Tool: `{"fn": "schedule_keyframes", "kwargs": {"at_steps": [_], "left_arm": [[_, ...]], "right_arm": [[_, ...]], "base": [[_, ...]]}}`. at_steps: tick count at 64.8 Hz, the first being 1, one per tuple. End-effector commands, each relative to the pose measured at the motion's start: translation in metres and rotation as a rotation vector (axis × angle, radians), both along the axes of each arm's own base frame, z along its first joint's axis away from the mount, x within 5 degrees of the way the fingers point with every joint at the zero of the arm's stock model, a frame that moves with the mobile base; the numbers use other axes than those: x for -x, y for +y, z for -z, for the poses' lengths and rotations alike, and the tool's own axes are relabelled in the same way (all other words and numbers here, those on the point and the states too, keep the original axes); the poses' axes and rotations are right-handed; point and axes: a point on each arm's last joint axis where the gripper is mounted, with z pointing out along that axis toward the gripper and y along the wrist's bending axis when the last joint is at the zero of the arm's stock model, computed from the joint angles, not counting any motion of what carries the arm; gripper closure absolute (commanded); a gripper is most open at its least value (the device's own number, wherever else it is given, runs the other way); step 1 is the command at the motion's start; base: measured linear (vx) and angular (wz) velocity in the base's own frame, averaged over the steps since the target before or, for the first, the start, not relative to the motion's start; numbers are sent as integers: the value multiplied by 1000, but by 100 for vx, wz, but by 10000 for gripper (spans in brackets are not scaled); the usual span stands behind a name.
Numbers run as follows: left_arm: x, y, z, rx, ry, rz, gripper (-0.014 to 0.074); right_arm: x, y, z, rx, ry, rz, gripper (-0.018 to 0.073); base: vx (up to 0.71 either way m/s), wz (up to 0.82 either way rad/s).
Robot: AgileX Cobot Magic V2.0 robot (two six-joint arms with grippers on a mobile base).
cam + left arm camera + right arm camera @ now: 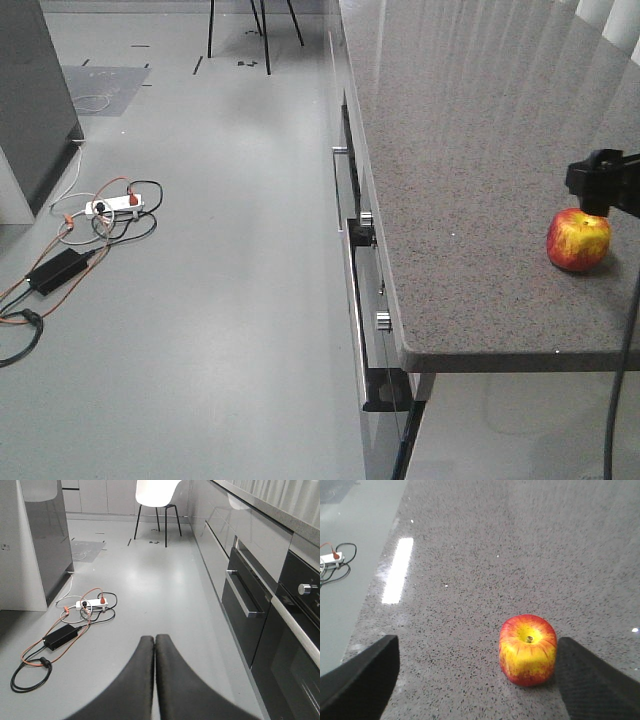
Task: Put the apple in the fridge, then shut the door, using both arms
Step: 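Lower the open right gripper over the red-yellow apple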
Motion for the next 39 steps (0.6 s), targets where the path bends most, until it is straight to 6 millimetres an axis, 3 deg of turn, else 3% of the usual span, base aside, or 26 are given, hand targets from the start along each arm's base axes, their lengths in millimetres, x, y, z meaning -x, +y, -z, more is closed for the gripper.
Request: {"fn": "schedule_keyframes", "kwargs": {"at_steps": [1, 17, 39], "left_arm": [[-1, -2, -1, 8, -69, 24, 602], [-1, -2, -1, 8, -69, 24, 602], [-1, -2, -1, 8, -69, 24, 602]], "right_arm": [[-16, -4, -16, 17, -74, 12, -37], [-48, -7, -4, 68, -7, -7, -34], [-68, -10, 7, 102, 47, -6, -34]], "base": [[0, 0], [0, 0], [0, 0]]}}
